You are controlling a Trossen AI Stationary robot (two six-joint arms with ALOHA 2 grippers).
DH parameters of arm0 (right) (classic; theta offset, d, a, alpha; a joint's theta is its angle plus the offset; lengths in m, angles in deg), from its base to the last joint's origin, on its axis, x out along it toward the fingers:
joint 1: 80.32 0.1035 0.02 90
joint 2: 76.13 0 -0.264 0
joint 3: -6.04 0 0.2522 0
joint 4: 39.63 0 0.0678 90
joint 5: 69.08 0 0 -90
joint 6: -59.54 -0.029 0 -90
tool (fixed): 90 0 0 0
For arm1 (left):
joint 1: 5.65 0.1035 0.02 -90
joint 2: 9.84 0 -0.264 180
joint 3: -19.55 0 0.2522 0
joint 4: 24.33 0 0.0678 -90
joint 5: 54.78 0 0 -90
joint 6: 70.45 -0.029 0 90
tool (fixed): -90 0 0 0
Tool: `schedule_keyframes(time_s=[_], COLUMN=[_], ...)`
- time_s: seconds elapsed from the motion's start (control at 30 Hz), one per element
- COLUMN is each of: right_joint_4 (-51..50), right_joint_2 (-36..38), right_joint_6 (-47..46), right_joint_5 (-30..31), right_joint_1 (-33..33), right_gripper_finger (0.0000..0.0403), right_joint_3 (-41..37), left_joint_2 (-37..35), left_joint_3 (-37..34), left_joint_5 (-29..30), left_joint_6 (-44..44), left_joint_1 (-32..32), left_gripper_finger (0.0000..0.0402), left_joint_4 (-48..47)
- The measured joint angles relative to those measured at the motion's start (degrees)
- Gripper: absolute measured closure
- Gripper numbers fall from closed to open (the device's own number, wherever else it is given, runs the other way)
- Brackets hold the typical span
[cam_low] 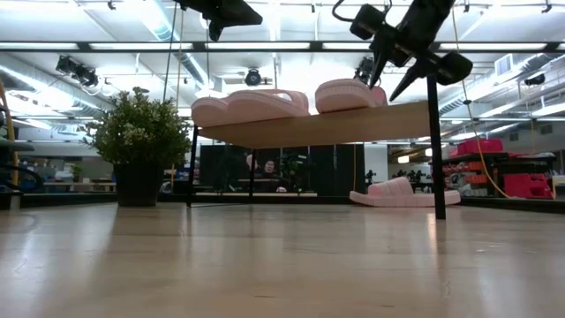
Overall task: Pick and place slides into the shelf
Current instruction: Put the pink slide on the shelf
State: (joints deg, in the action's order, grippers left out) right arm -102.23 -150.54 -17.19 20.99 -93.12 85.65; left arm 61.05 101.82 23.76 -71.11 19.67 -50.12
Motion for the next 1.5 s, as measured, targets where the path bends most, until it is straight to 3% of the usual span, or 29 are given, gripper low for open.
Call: schedule_keyframes(time_s=[0.3, 1.23, 1.5], right_joint_4=[0.04, 6.48, 8.25], right_joint_2=[0.00, 0.00, 0.00], right_joint_6=[3.14, 8.26, 9.39], right_joint_5=[0.92, 0.84, 0.09], right_joint_1=[-1.61, -3.31, -5.44], right_gripper_finger=[0.0229, 0.0229, 0.0229], right_joint_3=[0.00, 0.00, 0.00], left_joint_2=[0.00, 0.00, 0.00], left_joint_3=[0.00, 0.00, 0.00], left_joint_5=[0.00, 0.09, 0.09], left_joint_6=[0.04, 0.44, 0.46], left_joint_1=[0.00, 0.00, 0.00], left_gripper_finger=[0.0378, 0.0394, 0.0376], left_joint_4=[-0.41, -0.33, -0.33])
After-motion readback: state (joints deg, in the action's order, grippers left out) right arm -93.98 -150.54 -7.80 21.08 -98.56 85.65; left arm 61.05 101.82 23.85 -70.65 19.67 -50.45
